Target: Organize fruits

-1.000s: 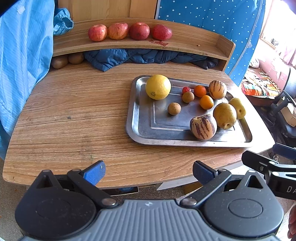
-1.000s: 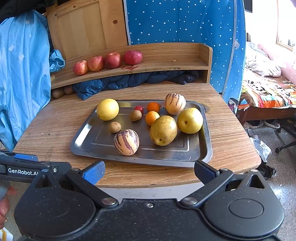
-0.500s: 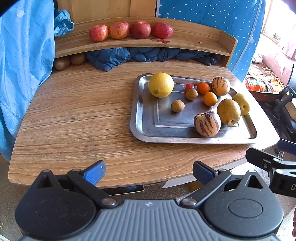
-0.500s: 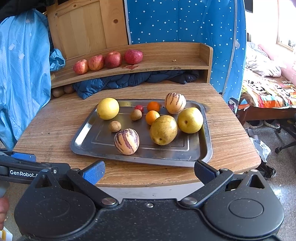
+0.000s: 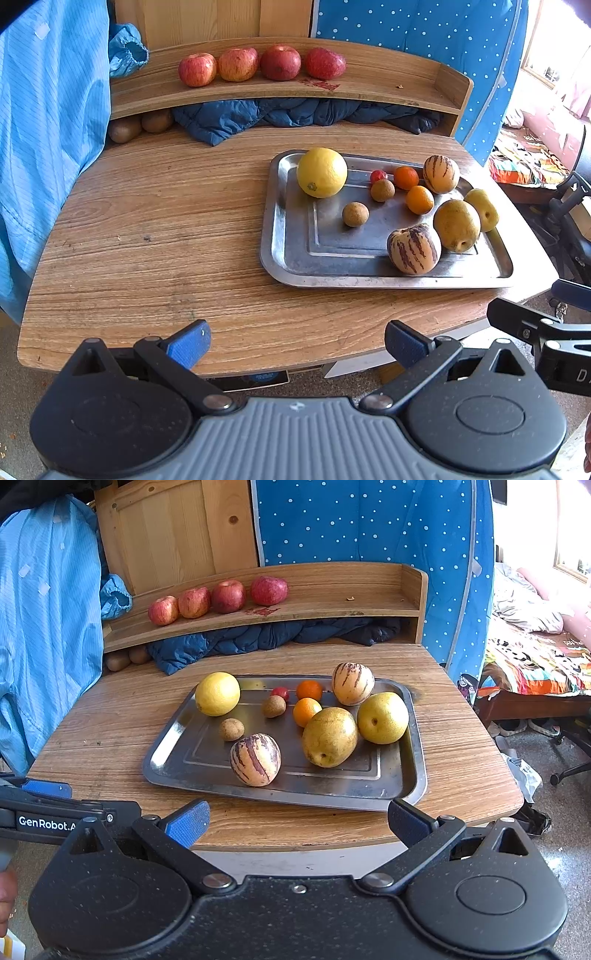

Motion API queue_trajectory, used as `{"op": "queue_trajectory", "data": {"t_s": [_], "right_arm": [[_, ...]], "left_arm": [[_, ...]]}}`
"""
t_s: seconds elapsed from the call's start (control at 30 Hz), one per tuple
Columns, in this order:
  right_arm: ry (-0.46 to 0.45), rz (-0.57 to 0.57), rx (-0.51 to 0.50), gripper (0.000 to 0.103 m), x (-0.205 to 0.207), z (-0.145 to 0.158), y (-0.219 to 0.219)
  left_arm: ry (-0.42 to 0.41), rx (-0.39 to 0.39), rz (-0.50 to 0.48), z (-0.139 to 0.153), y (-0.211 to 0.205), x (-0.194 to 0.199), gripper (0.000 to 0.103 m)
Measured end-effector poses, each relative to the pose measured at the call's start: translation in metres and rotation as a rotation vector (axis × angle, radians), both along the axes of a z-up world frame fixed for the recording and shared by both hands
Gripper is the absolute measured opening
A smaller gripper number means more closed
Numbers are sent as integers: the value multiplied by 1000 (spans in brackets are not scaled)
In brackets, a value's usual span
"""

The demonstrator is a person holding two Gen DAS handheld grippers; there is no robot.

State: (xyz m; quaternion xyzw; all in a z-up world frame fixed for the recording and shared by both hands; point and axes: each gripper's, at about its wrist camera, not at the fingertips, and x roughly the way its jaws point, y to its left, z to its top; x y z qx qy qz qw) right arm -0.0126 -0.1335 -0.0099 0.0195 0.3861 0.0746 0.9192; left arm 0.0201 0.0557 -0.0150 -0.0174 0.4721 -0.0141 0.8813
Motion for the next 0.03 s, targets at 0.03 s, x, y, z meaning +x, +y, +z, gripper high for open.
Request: {"op": "queue_trajectory", "data": {"t_s": [0.03], "right_arm": [[0, -1, 0, 102, 0, 0, 0]], "left_arm": [[2, 0, 0, 0, 0, 0, 102]]}}
